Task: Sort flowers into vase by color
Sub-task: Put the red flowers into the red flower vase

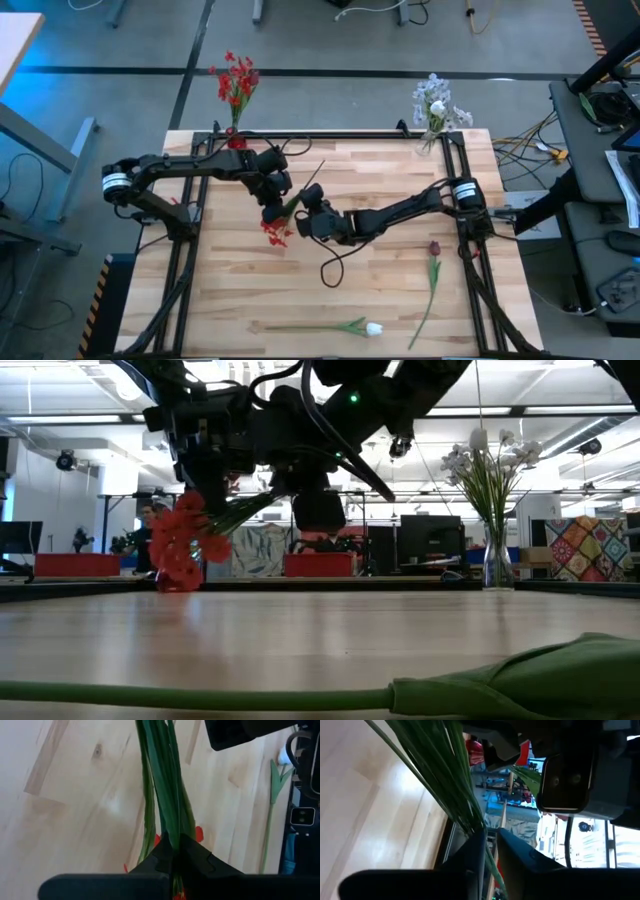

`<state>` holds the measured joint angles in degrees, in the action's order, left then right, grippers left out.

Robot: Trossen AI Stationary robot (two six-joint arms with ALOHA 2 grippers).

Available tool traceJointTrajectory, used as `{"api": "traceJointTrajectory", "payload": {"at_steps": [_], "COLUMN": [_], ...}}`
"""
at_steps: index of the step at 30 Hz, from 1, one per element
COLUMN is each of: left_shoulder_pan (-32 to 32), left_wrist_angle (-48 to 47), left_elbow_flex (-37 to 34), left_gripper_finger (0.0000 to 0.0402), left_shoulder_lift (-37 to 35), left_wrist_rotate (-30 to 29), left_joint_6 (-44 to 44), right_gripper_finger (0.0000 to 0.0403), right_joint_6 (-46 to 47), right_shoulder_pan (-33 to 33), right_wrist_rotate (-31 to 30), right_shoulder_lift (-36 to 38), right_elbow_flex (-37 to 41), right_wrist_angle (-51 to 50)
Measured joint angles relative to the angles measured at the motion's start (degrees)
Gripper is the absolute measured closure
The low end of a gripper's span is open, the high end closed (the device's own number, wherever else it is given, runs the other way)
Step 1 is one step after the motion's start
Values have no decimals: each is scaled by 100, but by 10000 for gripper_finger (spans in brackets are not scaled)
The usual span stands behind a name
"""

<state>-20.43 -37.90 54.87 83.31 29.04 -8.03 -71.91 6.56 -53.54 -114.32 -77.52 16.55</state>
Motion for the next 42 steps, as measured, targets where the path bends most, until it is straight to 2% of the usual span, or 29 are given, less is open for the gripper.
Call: {"api": "traceJointTrajectory", "payload": {"at_steps": [6,10,16,22,25,28,34,38,42], "left_shoulder_pan": [20,23,29,71,132,196,208,213,208], "left_wrist_angle": [88,84,43,19,35,21,4,66,99], "left_elbow_flex": [12,28,24,24,-2,-62,-265,-271,-271], "left_gripper_finger": [402,399,363,321,319,333,394,394,399], "left_shoulder_lift": [-11,-24,-163,-530,-764,-950,-1080,-1017,-910], "left_wrist_rotate": [4,-13,-147,-309,-433,-662,-790,-778,-759], "left_joint_6": [79,144,394,645,650,628,549,418,276], "right_gripper_finger": [390,394,394,394,394,390,331,273,226], "right_joint_6": [-14,316,1392,2316,2471,2595,2581,2339,1628], "right_shoulder_pan": [-24,-34,-64,-195,-218,-209,-88,-21,12], "right_wrist_rotate": [0,106,1016,1921,1950,1734,1421,1172,1061], "right_shoulder_lift": [11,35,339,700,745,745,745,738,632], "right_elbow_flex": [0,2,20,192,247,249,236,236,236], "right_wrist_angle": [-140,-333,-918,-1064,-1072,-1122,-1333,-1300,-1196]}}
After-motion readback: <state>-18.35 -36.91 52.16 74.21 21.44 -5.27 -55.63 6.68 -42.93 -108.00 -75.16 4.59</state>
